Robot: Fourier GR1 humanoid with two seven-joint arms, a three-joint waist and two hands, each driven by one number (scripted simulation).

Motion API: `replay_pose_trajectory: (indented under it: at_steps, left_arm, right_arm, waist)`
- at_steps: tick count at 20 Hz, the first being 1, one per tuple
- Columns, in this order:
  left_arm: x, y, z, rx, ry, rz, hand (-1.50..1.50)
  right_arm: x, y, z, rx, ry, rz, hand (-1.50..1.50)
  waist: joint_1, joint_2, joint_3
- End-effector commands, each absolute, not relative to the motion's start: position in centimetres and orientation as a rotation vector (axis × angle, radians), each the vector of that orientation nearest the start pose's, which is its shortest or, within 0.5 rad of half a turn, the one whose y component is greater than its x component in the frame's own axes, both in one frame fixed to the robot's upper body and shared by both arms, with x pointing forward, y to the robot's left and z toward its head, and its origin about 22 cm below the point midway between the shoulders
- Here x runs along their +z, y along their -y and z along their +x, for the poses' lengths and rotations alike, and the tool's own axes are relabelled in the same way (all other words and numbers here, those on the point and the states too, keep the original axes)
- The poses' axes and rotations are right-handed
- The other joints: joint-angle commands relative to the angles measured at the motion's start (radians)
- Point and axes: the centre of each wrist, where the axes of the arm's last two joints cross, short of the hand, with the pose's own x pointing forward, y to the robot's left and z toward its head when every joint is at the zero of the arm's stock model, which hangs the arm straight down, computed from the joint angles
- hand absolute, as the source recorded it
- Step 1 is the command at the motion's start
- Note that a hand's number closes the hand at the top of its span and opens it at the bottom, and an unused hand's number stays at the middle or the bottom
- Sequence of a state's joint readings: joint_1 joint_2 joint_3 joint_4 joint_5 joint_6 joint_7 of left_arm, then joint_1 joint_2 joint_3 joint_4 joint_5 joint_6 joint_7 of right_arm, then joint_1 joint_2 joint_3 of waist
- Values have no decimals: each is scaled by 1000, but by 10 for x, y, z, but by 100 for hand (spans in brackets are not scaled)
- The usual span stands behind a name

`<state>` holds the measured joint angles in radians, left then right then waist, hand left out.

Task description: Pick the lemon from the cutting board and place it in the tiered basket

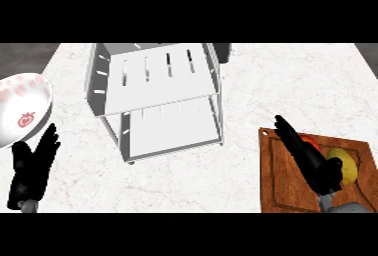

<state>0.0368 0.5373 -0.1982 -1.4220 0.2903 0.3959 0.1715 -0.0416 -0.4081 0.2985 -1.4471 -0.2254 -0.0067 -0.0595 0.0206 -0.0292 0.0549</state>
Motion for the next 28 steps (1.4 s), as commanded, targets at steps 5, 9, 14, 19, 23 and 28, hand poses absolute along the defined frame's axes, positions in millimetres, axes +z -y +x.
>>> replay_pose_trajectory:
  at_steps: [5, 9, 14, 19, 23, 28]
  left_arm:
    - [40, -286, 256, -19, 1549, 360, 0]
    - [43, -245, 259, -37, 1650, 247, 0]
    - [34, -227, 252, -73, 1654, 215, 0]
    - [36, -216, 271, -74, 1659, 218, 0]
    - [27, -224, 255, -68, 1641, 236, 0]
    - [29, -229, 262, -58, 1631, 244, 0]
  right_arm:
    - [61, 346, 265, -58, 1941, 184, 150]
    - [38, 410, 247, -410, 1794, 88, -150]
    - [25, 442, 216, -322, 1852, 558, -150]
    - [67, 531, 172, -76, 1907, 484, -150]
    - [147, 550, 165, 319, 1807, 179, -150]
    - [237, 527, 181, 766, 1666, -115, -150]
  waist:
    - [-95, 6, -45]
    - [-77, 31, -48]
    - [-68, 28, -47]
    - [-57, 33, -51]
    - [-69, 24, -54]
    - [-77, 24, -55]
